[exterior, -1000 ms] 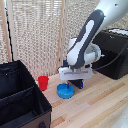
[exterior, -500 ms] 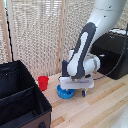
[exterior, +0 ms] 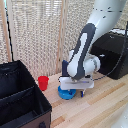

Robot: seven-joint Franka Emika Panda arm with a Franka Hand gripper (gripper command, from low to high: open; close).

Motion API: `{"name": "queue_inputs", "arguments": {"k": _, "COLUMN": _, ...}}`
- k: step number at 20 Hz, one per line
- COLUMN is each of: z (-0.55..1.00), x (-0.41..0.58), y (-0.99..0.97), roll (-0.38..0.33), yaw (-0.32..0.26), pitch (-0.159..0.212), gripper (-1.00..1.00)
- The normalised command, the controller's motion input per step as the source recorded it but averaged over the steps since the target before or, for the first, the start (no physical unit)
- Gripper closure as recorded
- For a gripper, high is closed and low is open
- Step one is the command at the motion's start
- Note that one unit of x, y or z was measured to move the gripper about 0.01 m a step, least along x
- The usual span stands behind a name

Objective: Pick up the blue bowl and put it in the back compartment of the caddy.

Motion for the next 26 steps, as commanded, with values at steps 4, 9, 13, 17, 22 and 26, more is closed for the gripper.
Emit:
{"name": "queue_inputs", "arguments": {"k": 4, "z": 0.0, "x": -0.031, "y": 0.03, "roll": -0.001, "yaw": 0.0, "pitch": -0.108, "gripper": 1.0}}
{"name": "queue_inputs", "arguments": {"k": 9, "z": 0.27, "x": -0.002, "y": 0.07, "roll": 0.019, "yaw": 0.0, "pitch": -0.054, "gripper": 1.0}}
{"name": "queue_inputs", "arguments": {"k": 13, "z": 0.64, "x": 0.03, "y": 0.11, "roll": 0.139, "yaw": 0.003, "pitch": 0.086, "gripper": 1.0}}
{"name": "queue_inputs", "arguments": {"k": 17, "z": 0.58, "x": 0.149, "y": 0.13, "roll": 0.161, "yaw": 0.023, "pitch": 0.168, "gripper": 1.0}}
{"name": "queue_inputs", "arguments": {"k": 22, "z": 0.62, "x": 0.452, "y": 0.21, "roll": 0.139, "yaw": 0.084, "pitch": 0.163, "gripper": 1.0}}
{"name": "queue_inputs", "arguments": {"k": 26, "z": 0.75, "x": 0.622, "y": 0.2, "roll": 0.11, "yaw": 0.087, "pitch": 0.132, "gripper": 1.0}}
